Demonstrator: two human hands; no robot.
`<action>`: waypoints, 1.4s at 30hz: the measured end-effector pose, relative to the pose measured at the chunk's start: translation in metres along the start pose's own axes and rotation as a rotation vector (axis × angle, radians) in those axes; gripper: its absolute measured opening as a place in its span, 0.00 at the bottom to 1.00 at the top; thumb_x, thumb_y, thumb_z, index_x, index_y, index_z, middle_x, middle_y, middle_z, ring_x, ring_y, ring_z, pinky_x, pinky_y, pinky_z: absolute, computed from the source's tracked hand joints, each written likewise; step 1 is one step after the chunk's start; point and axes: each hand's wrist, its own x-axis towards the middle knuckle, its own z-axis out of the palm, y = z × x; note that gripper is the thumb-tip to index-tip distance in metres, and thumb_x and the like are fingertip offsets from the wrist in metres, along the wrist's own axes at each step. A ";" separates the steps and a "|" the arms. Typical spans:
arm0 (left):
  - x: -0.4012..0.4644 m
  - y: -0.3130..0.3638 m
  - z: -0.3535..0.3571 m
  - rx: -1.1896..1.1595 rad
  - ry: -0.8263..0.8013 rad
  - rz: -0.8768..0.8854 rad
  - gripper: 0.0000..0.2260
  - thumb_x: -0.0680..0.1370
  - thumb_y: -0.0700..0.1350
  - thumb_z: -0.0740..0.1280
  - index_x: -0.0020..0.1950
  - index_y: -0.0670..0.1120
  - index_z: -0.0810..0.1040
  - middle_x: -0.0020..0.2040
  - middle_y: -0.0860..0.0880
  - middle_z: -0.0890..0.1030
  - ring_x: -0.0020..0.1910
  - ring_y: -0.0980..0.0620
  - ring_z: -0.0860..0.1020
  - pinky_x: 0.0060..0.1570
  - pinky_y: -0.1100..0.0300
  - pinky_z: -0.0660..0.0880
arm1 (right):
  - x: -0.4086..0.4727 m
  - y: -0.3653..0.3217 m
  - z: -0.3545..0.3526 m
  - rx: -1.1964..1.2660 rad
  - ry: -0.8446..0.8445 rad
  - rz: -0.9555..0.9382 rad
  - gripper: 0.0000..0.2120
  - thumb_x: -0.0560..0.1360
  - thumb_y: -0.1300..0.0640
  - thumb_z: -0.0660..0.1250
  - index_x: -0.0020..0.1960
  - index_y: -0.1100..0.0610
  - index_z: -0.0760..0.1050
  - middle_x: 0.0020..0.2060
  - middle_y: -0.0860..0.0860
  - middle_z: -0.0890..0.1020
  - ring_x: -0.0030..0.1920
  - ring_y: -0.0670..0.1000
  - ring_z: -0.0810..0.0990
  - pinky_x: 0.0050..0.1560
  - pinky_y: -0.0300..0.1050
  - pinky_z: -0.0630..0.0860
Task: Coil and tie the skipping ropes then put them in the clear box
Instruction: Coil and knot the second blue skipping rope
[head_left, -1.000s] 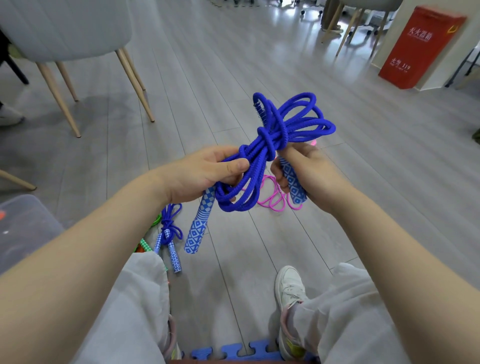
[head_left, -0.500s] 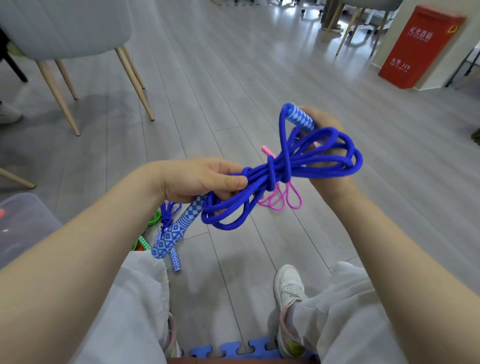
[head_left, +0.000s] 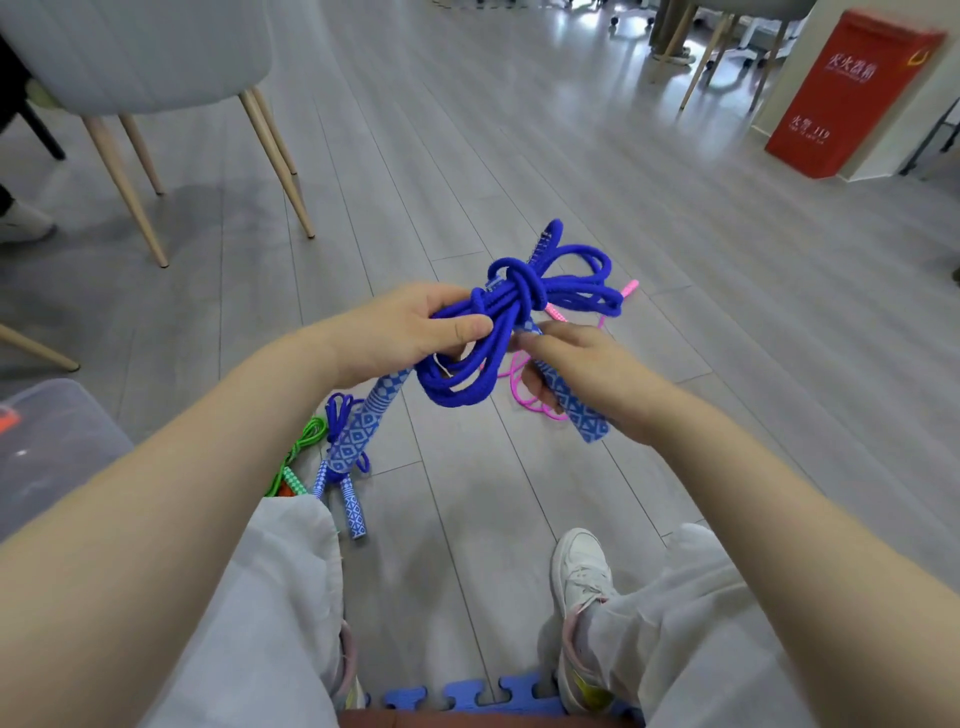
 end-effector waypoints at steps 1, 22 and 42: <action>0.001 -0.001 0.004 -0.016 -0.012 -0.005 0.06 0.82 0.47 0.62 0.52 0.48 0.78 0.37 0.50 0.74 0.35 0.56 0.70 0.41 0.62 0.70 | 0.002 0.001 0.002 0.071 0.022 0.023 0.14 0.79 0.53 0.59 0.60 0.59 0.72 0.30 0.50 0.79 0.32 0.51 0.73 0.37 0.47 0.73; 0.010 -0.003 0.053 0.053 0.243 0.025 0.10 0.77 0.47 0.69 0.55 0.48 0.71 0.44 0.54 0.79 0.39 0.63 0.78 0.37 0.70 0.72 | 0.002 -0.002 0.007 0.492 0.108 -0.142 0.13 0.73 0.64 0.72 0.54 0.69 0.77 0.49 0.65 0.83 0.53 0.63 0.83 0.53 0.54 0.80; 0.013 -0.002 0.065 -0.406 0.075 -0.336 0.09 0.78 0.46 0.62 0.52 0.43 0.79 0.44 0.44 0.86 0.46 0.46 0.85 0.50 0.54 0.81 | 0.002 -0.009 0.008 0.496 0.452 -0.207 0.10 0.67 0.66 0.73 0.44 0.57 0.77 0.37 0.51 0.83 0.43 0.53 0.83 0.54 0.59 0.81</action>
